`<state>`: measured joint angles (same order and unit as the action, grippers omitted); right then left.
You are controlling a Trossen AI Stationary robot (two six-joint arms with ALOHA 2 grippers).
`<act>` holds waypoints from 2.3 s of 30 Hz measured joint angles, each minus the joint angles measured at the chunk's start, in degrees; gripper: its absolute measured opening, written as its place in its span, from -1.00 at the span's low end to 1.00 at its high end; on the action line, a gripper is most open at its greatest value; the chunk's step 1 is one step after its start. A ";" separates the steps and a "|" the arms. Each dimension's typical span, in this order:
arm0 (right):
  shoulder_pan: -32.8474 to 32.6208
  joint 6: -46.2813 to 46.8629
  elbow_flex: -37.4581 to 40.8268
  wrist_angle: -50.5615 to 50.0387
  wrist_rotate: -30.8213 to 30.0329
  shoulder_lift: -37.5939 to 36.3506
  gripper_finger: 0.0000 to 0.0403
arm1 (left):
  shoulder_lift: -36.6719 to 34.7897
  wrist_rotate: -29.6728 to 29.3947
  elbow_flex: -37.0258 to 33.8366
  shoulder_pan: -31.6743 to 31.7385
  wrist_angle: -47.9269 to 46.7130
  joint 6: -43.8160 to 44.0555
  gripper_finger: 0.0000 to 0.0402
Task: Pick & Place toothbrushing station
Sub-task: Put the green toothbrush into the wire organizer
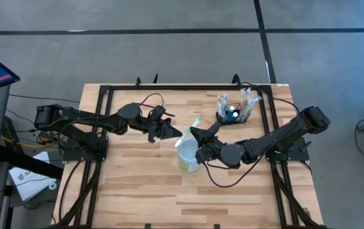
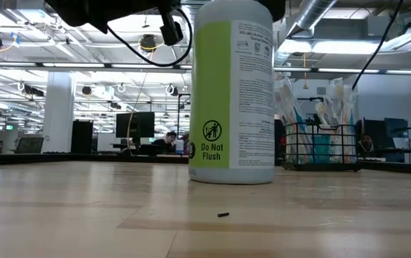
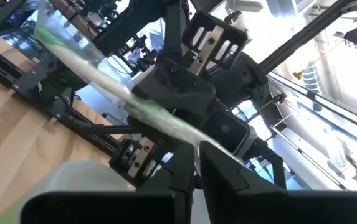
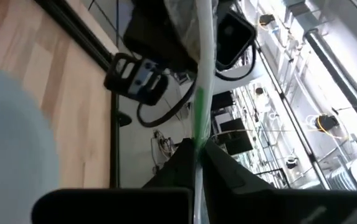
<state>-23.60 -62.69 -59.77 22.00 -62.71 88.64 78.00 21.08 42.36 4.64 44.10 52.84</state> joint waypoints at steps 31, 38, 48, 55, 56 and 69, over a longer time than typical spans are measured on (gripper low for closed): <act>-1.00 61.37 0.15 -48.51 -8.66 -16.70 -1.00 | -9.49 2.91 -0.06 -0.96 -1.66 -13.50 -0.71; -1.03 84.04 0.17 -64.81 -12.32 -17.88 -1.00 | -9.42 2.91 -0.06 -1.77 -2.80 -15.63 -0.71; -1.03 103.90 5.01 -72.38 -13.88 -18.80 -1.00 | -9.42 2.84 -0.06 -2.49 -2.75 -16.63 -0.71; -2.18 108.16 9.35 -69.03 -13.19 -20.08 -1.00 | -9.40 2.84 -0.06 -2.49 -2.76 -16.63 -0.71; -2.53 107.91 9.65 -67.90 -13.21 -20.37 -1.00 | -9.40 2.84 -0.06 -2.49 -2.75 -16.63 -0.71; -7.19 99.35 16.22 -45.30 -8.57 -21.86 -1.00 | -9.38 2.82 -0.03 -3.10 -2.80 -18.16 -0.71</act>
<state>-30.78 36.66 -43.55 -23.30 -71.28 66.78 68.62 23.90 42.33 1.54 41.30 34.67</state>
